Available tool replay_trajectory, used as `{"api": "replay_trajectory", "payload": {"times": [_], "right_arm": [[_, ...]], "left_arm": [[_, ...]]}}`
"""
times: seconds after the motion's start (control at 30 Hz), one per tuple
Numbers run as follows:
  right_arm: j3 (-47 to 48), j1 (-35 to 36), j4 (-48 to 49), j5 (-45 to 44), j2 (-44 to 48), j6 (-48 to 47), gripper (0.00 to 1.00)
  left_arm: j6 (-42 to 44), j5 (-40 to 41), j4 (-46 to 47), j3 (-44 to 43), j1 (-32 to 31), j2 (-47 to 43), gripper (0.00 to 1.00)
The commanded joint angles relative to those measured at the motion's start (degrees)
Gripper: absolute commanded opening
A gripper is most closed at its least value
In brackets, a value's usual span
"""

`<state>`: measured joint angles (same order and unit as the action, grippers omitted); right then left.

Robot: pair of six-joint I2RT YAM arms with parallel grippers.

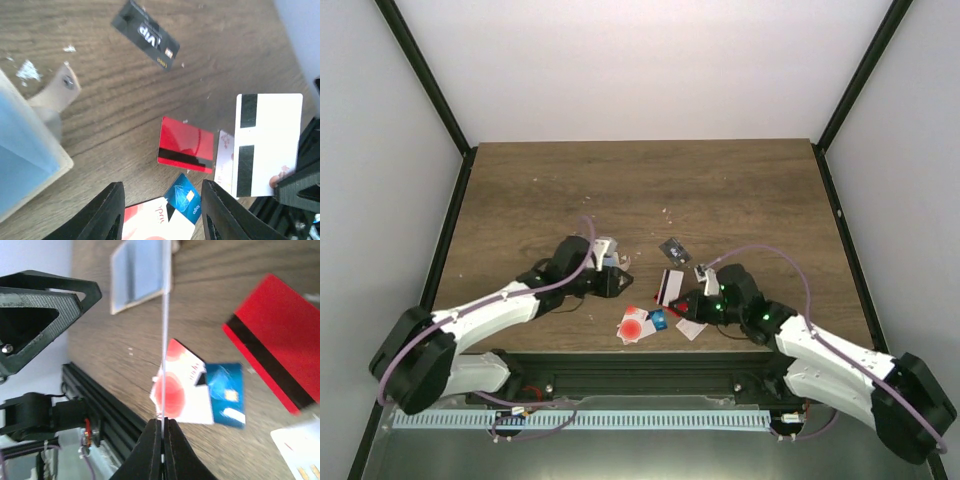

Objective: Put the credit cards into the card holder

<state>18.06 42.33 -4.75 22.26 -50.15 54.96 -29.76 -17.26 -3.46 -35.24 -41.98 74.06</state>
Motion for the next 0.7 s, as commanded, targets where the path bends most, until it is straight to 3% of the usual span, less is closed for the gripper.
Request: {"api": "replay_trajectory", "payload": {"times": [0.0, 0.33, 0.67], "right_arm": [[3.7, -4.1, 15.7, 17.5, -5.8, -12.0, 0.01], [7.0, -4.8, 29.9, 33.0, -16.9, -17.6, 0.01], [6.7, -4.8, 36.9, 37.8, -18.1, -15.2, 0.01]], "left_arm": [[0.5, -11.7, 5.2, 5.4, 6.1, -6.4, 0.45], [-4.2, -26.4, 17.6, 12.2, 9.1, -18.8, 0.47], [-7.0, -31.4, 23.9, 13.8, 9.1, -17.7, 0.4]]}}
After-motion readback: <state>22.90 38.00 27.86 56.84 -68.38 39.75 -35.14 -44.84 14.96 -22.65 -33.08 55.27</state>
